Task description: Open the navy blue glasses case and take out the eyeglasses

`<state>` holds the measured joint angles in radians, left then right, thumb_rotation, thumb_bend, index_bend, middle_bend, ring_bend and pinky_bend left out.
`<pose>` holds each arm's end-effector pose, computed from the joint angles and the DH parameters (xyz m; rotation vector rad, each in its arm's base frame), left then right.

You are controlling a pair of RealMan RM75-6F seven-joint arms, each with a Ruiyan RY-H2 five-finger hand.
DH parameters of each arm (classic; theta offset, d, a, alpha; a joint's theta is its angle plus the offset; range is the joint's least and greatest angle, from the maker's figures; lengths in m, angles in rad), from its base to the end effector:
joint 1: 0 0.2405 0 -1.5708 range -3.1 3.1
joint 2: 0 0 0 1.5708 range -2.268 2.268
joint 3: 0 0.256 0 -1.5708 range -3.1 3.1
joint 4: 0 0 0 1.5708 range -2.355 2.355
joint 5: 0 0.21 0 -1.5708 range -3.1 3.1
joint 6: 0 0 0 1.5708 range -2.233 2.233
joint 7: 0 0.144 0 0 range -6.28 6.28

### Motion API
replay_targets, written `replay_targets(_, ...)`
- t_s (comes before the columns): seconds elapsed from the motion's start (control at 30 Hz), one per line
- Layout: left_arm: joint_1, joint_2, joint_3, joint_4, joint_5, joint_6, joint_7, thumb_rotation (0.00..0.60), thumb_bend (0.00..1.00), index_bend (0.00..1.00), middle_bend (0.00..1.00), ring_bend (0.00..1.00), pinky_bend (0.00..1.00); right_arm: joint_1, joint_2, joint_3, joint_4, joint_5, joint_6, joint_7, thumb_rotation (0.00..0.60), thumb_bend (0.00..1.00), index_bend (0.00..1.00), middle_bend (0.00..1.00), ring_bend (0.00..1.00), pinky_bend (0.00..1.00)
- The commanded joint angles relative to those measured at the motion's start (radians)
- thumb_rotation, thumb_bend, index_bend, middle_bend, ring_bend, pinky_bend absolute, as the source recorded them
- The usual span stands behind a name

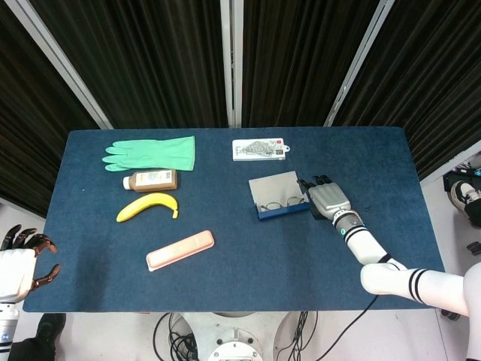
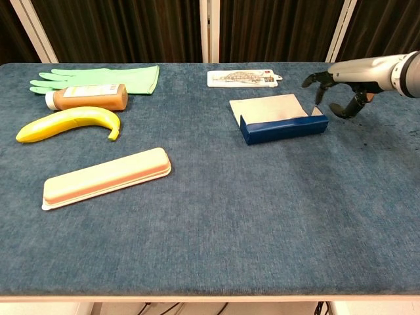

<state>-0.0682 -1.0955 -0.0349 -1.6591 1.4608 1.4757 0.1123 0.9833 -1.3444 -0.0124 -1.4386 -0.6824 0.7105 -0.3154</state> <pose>-0.3133 0.1720 0.1610 -1.3886 -0.8811 -0.7931 -0.1921 -0.3885 0.0240 1.8791 -1.1111 0.5150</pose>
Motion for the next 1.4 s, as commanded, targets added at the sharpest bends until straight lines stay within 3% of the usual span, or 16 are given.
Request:
replay_targets(0.03, 0.000, 0.000, 0.000, 0.000, -0.001, 0.000, 0.000, 0.600, 0.25, 0.49, 0.35, 0.17, 0.10, -0.030, -0.018, 0.002, 0.058, -0.036, -0.052, 0.052, 0.600, 0.66, 0.00, 0.22, 0.00, 0.00)
replay_targets(0.27, -0.001, -0.001, -0.001, 0.002, -0.001, -0.001, -0.001, 0.600, 0.25, 0.49, 0.35, 0.17, 0.10, -0.069, -0.045, 0.020, 0.040, -0.214, -0.069, 0.125, 0.600, 0.69, 0.00, 0.21, 0.00, 0.00)
replay_targets(0.57, 0.000, 0.002, 0.001, 0.000, 0.001, -0.001, -0.010, 0.600, 0.25, 0.49, 0.35, 0.17, 0.10, -0.080, 0.006, 0.011, -0.178, -0.458, -0.025, 0.101, 0.600, 0.70, 0.00, 0.22, 0.00, 0.00)
replay_targets(0.8, -0.002, 0.005, 0.001, 0.000, 0.001, -0.005, -0.015, 0.600, 0.25, 0.49, 0.35, 0.17, 0.10, -0.088, 0.071, 0.021, -0.357, -0.580, 0.043, 0.060, 0.600, 0.76, 0.00, 0.34, 0.00, 0.00)
replay_targets(0.93, -0.004, 0.005, 0.001, -0.002, 0.001, -0.008, -0.010, 0.600, 0.25, 0.49, 0.35, 0.17, 0.10, -0.040, 0.014, 0.067, -0.335, -0.558, 0.021, 0.008, 0.600, 0.78, 0.00, 0.32, 0.00, 0.00)
replay_targets(1.07, -0.004, 0.005, 0.001, -0.003, 0.000, -0.007, -0.011, 0.600, 0.25, 0.49, 0.35, 0.17, 0.10, 0.057, -0.106, 0.116, -0.216, -0.425, -0.044, -0.101, 0.600, 0.80, 0.00, 0.28, 0.00, 0.00)
replay_targets(1.23, -0.004, 0.007, 0.001, -0.001, -0.001, -0.009, -0.019, 0.600, 0.25, 0.49, 0.35, 0.17, 0.10, 0.168, -0.245, 0.135, -0.049, -0.267, -0.086, -0.217, 0.600, 0.84, 0.00, 0.28, 0.00, 0.00)
replay_targets(1.4, -0.005, 0.009, 0.001, -0.001, -0.001, -0.012, -0.025, 0.600, 0.25, 0.49, 0.35, 0.17, 0.10, 0.240, -0.318, 0.140, 0.068, -0.178, -0.106, -0.266, 0.600, 0.89, 0.00, 0.29, 0.00, 0.00)
